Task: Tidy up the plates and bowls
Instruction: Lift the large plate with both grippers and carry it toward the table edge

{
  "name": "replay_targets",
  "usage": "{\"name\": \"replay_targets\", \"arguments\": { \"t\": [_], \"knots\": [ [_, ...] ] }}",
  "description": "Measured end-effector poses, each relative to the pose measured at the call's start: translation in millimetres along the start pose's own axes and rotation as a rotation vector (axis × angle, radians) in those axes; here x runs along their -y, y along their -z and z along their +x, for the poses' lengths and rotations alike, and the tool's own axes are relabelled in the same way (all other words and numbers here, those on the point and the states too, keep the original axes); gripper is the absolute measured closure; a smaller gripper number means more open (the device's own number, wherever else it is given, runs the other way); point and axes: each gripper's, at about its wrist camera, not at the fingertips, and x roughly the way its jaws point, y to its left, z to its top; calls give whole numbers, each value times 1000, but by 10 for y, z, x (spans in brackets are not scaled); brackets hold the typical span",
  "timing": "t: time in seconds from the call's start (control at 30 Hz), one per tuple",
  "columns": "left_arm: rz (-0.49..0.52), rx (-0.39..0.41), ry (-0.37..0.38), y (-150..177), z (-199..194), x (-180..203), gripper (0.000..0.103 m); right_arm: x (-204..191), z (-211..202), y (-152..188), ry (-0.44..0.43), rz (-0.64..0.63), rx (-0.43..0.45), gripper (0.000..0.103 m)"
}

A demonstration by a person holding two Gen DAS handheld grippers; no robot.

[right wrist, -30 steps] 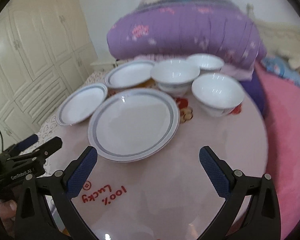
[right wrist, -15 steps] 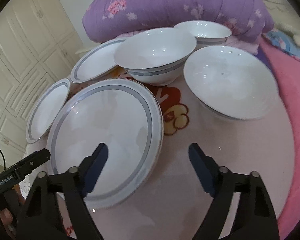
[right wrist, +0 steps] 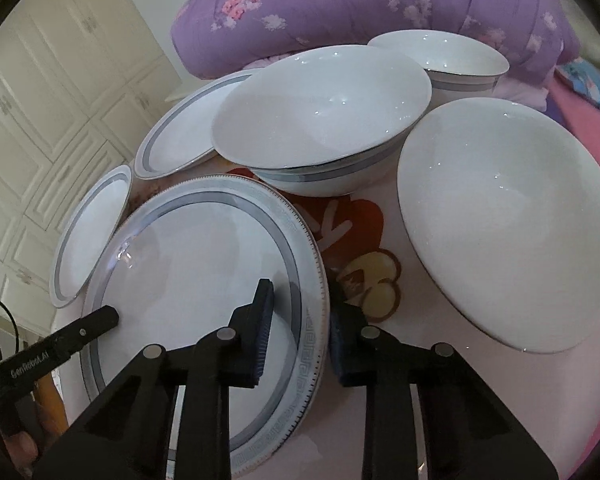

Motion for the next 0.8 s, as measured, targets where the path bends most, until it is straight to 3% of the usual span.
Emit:
{"name": "replay_targets", "arguments": {
  "t": [0.3, 0.47, 0.8],
  "knots": [
    [2, 6, -35, 276, -97, 71, 84, -48, -97, 131, -23, 4, -16, 79],
    [68, 23, -49, 429, -234, 113, 84, -124, -260, 361, -9, 8, -14, 79],
    [81, 9, 4, 744, -452, -242, 84, -539, -663, 786, 20, -27, -8, 79]
  ]
}}
